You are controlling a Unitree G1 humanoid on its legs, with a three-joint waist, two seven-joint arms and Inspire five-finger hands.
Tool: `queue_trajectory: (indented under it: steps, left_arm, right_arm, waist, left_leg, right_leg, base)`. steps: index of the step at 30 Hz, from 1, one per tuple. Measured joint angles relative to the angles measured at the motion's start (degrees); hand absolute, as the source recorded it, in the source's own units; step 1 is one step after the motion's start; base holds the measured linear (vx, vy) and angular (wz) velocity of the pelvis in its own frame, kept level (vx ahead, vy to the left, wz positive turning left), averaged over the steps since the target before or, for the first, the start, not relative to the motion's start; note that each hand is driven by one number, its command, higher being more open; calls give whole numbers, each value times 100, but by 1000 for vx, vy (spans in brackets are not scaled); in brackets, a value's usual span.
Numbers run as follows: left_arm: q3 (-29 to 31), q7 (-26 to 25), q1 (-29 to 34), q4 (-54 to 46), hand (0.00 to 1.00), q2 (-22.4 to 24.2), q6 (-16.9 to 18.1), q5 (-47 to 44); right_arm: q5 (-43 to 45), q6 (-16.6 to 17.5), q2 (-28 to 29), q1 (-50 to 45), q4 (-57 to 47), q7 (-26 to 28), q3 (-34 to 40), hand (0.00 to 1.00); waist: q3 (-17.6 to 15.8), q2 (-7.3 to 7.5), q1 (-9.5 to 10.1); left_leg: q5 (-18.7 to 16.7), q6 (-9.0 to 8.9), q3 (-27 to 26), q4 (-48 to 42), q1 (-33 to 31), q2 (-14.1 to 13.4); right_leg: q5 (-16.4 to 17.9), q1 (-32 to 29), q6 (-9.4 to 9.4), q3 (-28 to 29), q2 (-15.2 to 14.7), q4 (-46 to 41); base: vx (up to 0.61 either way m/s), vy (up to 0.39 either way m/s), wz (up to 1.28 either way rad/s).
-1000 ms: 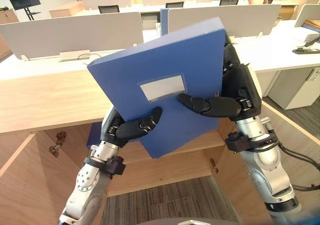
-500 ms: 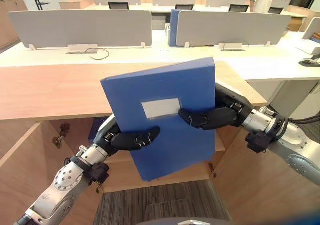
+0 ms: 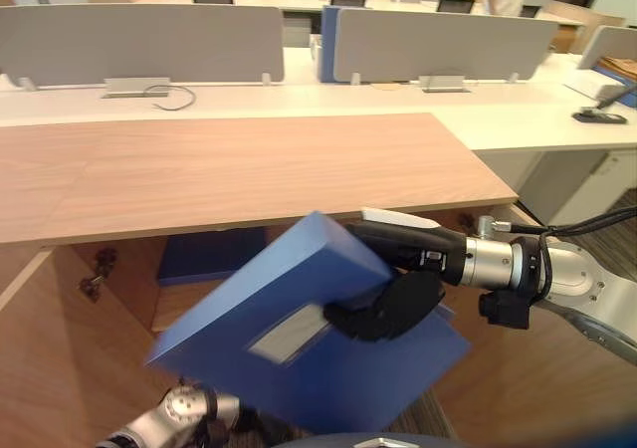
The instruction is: Walk over to the cabinet, pick up the folder, carry it to the office cabinet, place the folder inside the office cabinet, then close the office cabinet door
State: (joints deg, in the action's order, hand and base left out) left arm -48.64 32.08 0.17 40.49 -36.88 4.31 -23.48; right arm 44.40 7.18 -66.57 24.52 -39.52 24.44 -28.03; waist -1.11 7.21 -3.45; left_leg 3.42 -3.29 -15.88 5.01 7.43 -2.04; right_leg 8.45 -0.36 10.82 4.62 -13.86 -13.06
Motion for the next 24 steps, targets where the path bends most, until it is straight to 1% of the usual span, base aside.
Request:
queue_trajectory:
  steps: [2, 3, 4, 5, 6, 7, 8, 9, 10, 11, 12, 13, 15, 16, 18, 21, 22, 23, 24]
  left_arm:
    - [858, -225, 79, 1049, 100, 850, 92, 924]
    - [1229, -369, 38, 1574, 100, 1257, 132, 1355]
    - [1423, -425, 51, 1778, 100, 1407, 162, 1593]
    - [1853, -342, 64, 2090, 100, 1518, 220, 1812]
    - [2117, -363, 67, 2217, 100, 1599, 265, 1999]
    - [2677, -520, 85, 2428, 100, 1779, 314, 2416]
    - [3012, -734, 98, 2573, 100, 1865, 318, 2680]
    - [3272, -1112, 107, 2656, 100, 1928, 312, 3017]
    - [3415, -1284, 117, 2678, 100, 1950, 311, 3161]
    - [3661, -1529, 122, 2729, 100, 2029, 313, 3424]
    - [3902, -1662, 127, 2742, 100, 2099, 312, 3633]
    - [4024, -1723, 127, 2751, 100, 2124, 310, 3726]
    - [4475, -1959, 140, 2842, 100, 2213, 288, 3935]
    - [4592, -2004, 153, 2843, 100, 2232, 263, 3937]
    - [4981, -2199, 180, 2839, 100, 2330, 218, 3939]
    - [5196, -2404, 172, 2826, 100, 2416, 136, 3921]
    - [5236, -2486, 169, 2822, 100, 2448, 126, 3869]
    - [5237, -2576, 145, 2819, 100, 2482, 121, 3820]
    - [5237, -2638, 119, 2820, 100, 2502, 113, 3768]
  right_arm:
    - [-461, 349, 311, 207, -433, -41, 277, 0]
    - [-700, 386, 450, 230, -477, -133, 317, 0]
    - [-816, 407, 521, 229, -431, -141, 316, 0]
    - [-999, 411, 650, 222, -369, -140, 307, 0]
    - [-1111, 418, 692, 196, -350, -142, 307, 0]
    - [-1392, 425, 800, 69, -349, -144, 302, 0]
    - [-1561, 450, 874, -84, -330, -167, 228, 0]
    - [-1817, 489, 982, -316, -280, -186, 58, 0]
    - [-1999, 511, 1043, -430, -220, -188, -56, 0]
    - [-2354, 532, 1110, -659, -54, -193, -325, 0]
    - [-2678, 529, 1118, -855, 214, -191, -612, 0]
    - [-2849, 526, 1121, -937, 390, -189, -767, 0]
    - [-3644, 474, 1197, -1113, 1326, -177, -1396, 0]
    - [-3866, 447, 1247, -1148, 1586, -163, -1515, 0]
    - [-4847, 359, 1421, -1164, 2565, -120, -1890, 0]
    - [-5642, 254, 1813, -1156, 3505, -81, -1925, 0]
    - [-6011, 231, 2135, -1136, 3969, -92, -1866, 0]
    - [-6157, 224, 2519, -1133, 4515, -149, -1721, 0]
    - [-6226, 213, 2778, -1134, 4859, -209, -1576, 0]
  waist:
    - [12, 8, 22]
    - [19, 1, 57]
    - [28, 14, 62]
    - [36, 34, 61]
    - [36, 33, 61]
    - [35, 13, 61]
    - [35, -2, 63]
    - [37, -2, 65]
    - [27, -13, 66]
    - [13, -34, 83]
    - [-2, -53, 113]
    - [-5, -56, 130]
    - [-33, -57, 178]
    - [-50, -55, 198]
    - [-126, -84, 300]
    - [-228, -138, 361]
    - [-273, -179, 368]
    - [-330, -241, 368]
    - [-364, -269, 369]
  left_leg:
    - [-34, -22, -27, 4, 4, 5]
    - [-54, -40, -25, 21, 5, 3]
    - [-54, -39, -25, 24, 5, -3]
    - [-50, -34, -24, 24, -3, -23]
    - [-48, -33, -23, 25, -3, -26]
    - [-47, -31, -25, 26, 3, -23]
    - [-45, -28, -23, 27, 3, -20]
    - [-44, -26, -19, 27, 2, -18]
    - [-43, -25, -17, 26, 0, -17]
    - [-42, -24, -12, 25, -3, -14]
    - [-41, -23, -2, 25, -11, -13]
    - [-41, -23, 7, 25, -21, -13]
    - [-27, -15, 86, 21, -67, -17]
    - [-11, 5, 104, 15, -80, -18]
    - [16, 23, 191, 3, -171, -6]
    - [65, 28, 328, 0, -270, -5]
    - [87, 29, 405, 0, -327, -8]
    - [111, 37, 485, -1, -386, -7]
    - [125, 43, 530, -1, -420, -5]
  right_leg:
    - [0, -19, 0, 22, -16, -7]
    - [1, -22, -1, 20, -15, -10]
    - [1, -26, -2, 20, -7, -10]
    - [0, -42, -9, 19, 13, -18]
    - [-2, -42, -14, 18, 15, -18]
    - [-4, -41, -16, 21, 13, -20]
    - [-4, -40, -16, 21, 8, -20]
    - [-4, -41, -15, 20, 6, -21]
    - [-4, -42, -15, 19, 5, -21]
    - [-4, -42, -15, 16, 2, -20]
    - [-4, -43, -15, 10, -1, -15]
    - [-4, -47, -15, 3, -1, -12]
    - [-2, -48, -19, -64, -1, 3]
    - [-1, -49, -21, -82, -3, 6]
    - [-1, -72, -20, -158, -24, 22]
    - [-1, -73, -20, -307, -38, 32]
    - [1, -76, -24, -382, -40, 34]
    - [2, -76, -23, -476, -45, 49]
    - [2, -78, -23, -522, -50, 52]
  base:
    - [-15, 8, -5]
    - [0, 0, 0]
    - [0, 0, 0]
    - [0, 0, 0]
    - [0, 0, 0]
    - [0, 0, 0]
    - [0, 0, 0]
    - [0, 0, 0]
    - [0, 0, 0]
    - [0, 0, 0]
    - [0, 0, 0]
    - [2, -2, 7]
    - [6, -8, 12]
    - [10, -11, 14]
    - [8, -7, 18]
    - [10, -12, 27]
    - [11, -24, 31]
    - [8, -24, 33]
    - [-1, -20, 36]
